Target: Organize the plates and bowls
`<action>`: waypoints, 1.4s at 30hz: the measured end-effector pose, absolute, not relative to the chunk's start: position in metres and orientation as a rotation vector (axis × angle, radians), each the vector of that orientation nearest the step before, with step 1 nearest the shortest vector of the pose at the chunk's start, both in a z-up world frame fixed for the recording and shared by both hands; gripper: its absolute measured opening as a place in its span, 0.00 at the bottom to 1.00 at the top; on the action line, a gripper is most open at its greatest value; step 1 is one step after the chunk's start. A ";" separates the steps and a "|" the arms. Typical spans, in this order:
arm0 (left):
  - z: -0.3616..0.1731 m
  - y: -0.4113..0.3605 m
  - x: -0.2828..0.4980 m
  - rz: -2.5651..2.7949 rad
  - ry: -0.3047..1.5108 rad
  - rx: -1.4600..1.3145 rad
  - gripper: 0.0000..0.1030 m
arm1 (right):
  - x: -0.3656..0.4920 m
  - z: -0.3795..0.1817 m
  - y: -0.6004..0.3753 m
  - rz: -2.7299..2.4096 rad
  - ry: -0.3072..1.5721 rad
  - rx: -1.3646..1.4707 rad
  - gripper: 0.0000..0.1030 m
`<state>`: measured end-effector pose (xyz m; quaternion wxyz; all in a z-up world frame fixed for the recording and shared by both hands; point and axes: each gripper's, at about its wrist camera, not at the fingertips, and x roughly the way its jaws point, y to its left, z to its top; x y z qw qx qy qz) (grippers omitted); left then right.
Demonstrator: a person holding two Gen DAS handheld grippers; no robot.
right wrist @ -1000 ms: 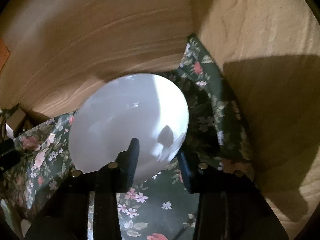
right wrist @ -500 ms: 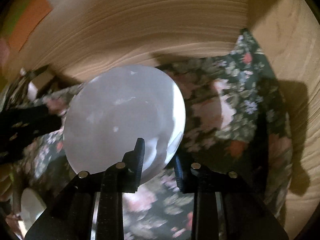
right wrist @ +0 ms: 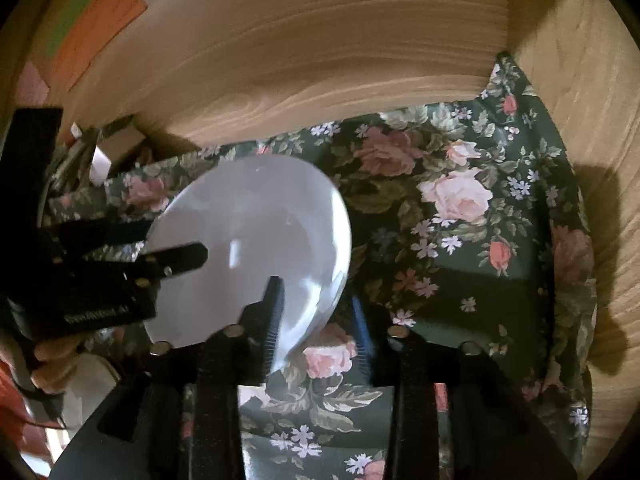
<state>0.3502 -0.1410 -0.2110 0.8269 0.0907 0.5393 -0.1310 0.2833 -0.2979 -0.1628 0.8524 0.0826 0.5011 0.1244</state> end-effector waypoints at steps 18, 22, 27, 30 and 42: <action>-0.229 -0.158 0.354 -0.309 1.174 0.206 0.28 | 0.288 -0.181 -0.286 0.282 1.076 0.188 0.26; -0.226 -0.153 0.350 -0.310 1.176 0.194 0.28 | 0.287 -0.178 -0.287 0.285 1.067 0.206 0.26; -0.213 -0.147 0.339 -0.317 1.142 0.187 0.28 | 0.280 -0.166 -0.287 0.290 1.034 0.206 0.26; -0.201 -0.141 0.331 -0.316 1.111 0.181 0.28 | 0.274 -0.156 -0.284 0.292 1.006 0.187 0.26; -0.160 -0.112 0.294 -0.296 1.027 0.134 0.28 | 0.249 -0.122 -0.268 0.330 0.927 0.163 0.26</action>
